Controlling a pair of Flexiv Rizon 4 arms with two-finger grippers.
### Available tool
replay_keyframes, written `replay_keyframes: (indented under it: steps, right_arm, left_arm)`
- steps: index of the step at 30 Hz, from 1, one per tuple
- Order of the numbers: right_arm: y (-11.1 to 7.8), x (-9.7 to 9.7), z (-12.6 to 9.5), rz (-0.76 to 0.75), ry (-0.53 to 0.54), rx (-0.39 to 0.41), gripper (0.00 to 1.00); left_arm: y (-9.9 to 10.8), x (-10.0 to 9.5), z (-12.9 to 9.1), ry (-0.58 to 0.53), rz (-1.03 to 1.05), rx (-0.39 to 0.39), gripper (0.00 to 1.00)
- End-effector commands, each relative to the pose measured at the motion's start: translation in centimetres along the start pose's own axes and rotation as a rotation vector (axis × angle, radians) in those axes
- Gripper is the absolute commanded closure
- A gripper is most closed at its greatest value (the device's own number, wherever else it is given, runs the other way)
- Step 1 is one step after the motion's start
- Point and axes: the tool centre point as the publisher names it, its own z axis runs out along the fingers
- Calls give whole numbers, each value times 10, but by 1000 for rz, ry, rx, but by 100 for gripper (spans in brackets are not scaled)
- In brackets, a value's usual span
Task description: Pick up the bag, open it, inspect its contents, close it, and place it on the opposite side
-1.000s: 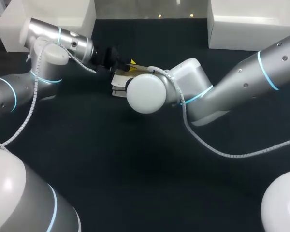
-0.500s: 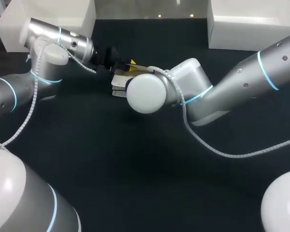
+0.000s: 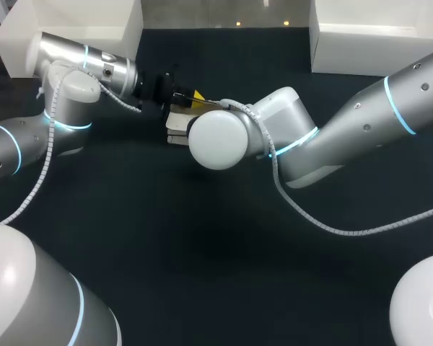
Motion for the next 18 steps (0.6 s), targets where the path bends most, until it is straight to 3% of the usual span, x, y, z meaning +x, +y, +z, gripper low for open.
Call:
replay_keyframes:
  steps: [1,12,18]
  right_arm:
    - [1,-1,2,1,-5,4,100]
    - [1,-1,2,1,-5,4,100]
    - [1,-1,2,1,-5,4,100]
  left_arm:
    - [-15,12,-6,-50,12,-25,100]
    - [-14,20,0,-73,28,-40,100]
    - [-8,14,-2,-78,14,-59,100]
